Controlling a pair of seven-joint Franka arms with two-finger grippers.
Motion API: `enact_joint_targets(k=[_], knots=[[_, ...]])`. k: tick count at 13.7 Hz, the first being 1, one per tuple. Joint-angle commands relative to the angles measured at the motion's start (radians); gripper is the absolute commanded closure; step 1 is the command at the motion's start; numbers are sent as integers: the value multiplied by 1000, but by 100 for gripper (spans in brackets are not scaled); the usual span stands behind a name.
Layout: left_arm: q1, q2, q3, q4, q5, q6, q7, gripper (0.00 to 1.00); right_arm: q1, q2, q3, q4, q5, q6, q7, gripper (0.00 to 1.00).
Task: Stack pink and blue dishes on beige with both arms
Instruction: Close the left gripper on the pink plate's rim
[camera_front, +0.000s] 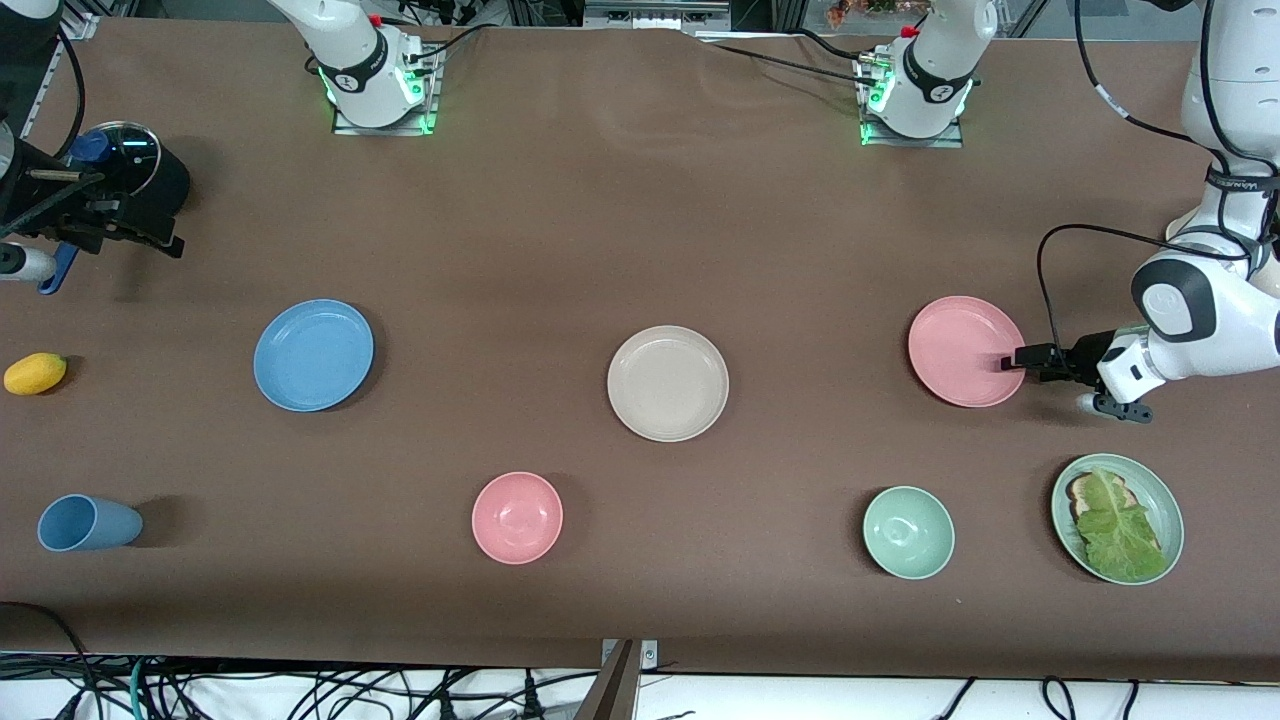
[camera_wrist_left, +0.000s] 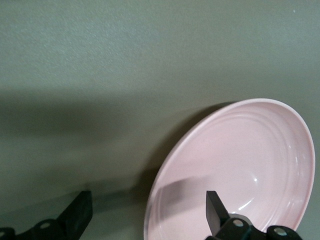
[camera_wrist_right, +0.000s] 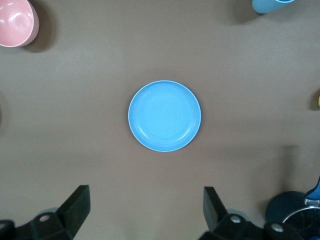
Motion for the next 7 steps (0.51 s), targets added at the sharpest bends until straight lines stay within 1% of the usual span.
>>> enact_joint_targets(k=[1, 7], knots=[[4, -77, -6, -111, -41, 68, 33, 0, -1, -28, 2, -25, 0, 4, -14, 0], [4, -90, -7, -154, -70, 81, 35, 0, -1, -28, 2, -25, 0, -7, -12, 0]])
